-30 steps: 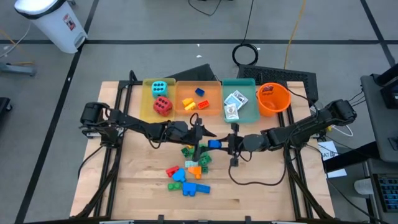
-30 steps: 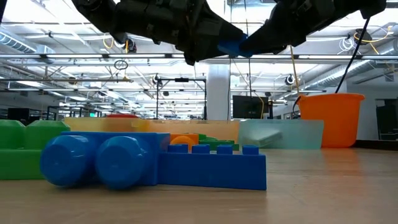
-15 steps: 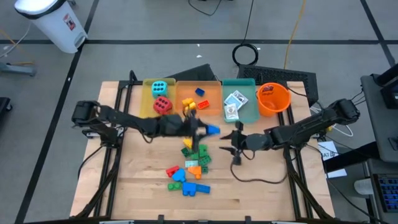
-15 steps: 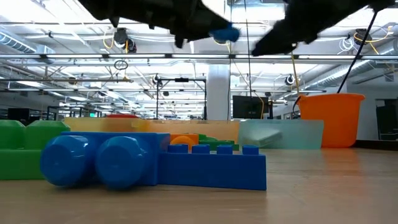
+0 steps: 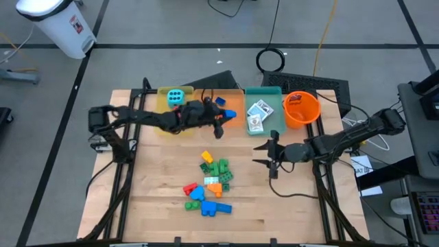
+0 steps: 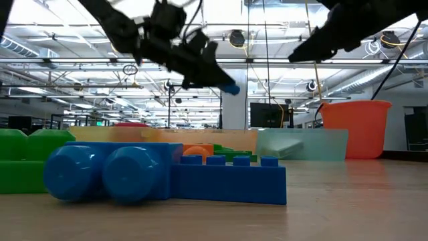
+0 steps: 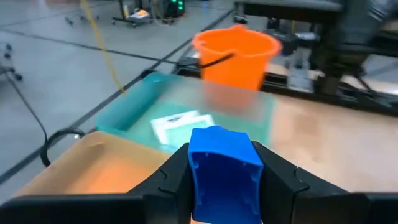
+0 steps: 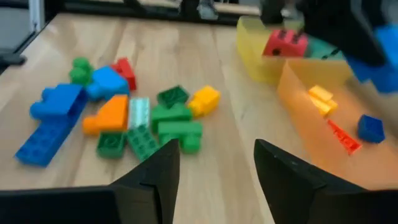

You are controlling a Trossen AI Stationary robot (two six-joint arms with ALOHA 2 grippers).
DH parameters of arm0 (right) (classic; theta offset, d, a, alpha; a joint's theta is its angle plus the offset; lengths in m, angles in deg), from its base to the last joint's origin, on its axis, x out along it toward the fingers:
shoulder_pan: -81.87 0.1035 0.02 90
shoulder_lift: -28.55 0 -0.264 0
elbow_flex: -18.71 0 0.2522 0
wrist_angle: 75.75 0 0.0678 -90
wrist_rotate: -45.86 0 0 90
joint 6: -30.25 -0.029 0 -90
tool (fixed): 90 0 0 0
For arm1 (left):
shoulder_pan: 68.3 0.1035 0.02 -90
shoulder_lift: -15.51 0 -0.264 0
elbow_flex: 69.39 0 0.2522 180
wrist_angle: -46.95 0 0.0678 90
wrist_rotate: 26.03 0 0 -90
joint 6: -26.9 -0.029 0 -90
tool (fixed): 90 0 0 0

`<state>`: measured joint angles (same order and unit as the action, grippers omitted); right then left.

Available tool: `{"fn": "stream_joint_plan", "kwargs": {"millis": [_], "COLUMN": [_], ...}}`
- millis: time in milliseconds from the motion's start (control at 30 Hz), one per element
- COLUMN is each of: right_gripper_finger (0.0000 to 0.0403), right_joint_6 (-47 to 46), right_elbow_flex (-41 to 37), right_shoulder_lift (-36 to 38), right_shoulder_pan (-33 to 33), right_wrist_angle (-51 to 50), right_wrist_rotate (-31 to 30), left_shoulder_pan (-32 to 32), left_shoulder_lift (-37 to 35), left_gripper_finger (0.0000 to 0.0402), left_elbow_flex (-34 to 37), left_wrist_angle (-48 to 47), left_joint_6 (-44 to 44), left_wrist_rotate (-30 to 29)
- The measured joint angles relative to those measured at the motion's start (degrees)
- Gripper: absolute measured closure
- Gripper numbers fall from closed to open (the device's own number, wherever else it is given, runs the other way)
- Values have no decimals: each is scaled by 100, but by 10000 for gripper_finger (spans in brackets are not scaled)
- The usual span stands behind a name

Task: Pick & Place Toys
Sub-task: Put the blue game piece into the orange bin

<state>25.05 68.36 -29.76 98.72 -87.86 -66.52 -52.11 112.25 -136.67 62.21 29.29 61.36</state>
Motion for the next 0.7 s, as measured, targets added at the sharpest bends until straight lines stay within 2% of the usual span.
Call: {"fn": "stream_joint_plan", "kwargs": {"millis": [200, 400, 467, 600, 700], "right_gripper_finger": [238, 239, 239, 234, 229], "right_joint_6": [142, 140, 141, 136, 138], "right_elbow_flex": [-367, -600, -696, -872, -956], "right_shoulder_lift": [50, 62, 63, 64, 64], "right_shoulder_pan": [-239, -500, -562, -673, -681], "right_wrist_angle": [487, 816, 1019, 1375, 1650], "right_wrist_rotate": [5, -1, 1, 8, 9], "left_shoulder_pan": [591, 904, 901, 856, 824], "left_shoulder_lift": [898, 1391, 1460, 1459, 1377], "left_gripper_finger": [274, 273, 250, 168, 113], "left_elbow_flex": [-4, -6, -8, -9, -10], "left_wrist_angle": [832, 947, 1065, 1108, 1136], "left_joint_6": [490, 1002, 1104, 1279, 1307], "left_wrist_rotate": [576, 749, 688, 533, 645]}}
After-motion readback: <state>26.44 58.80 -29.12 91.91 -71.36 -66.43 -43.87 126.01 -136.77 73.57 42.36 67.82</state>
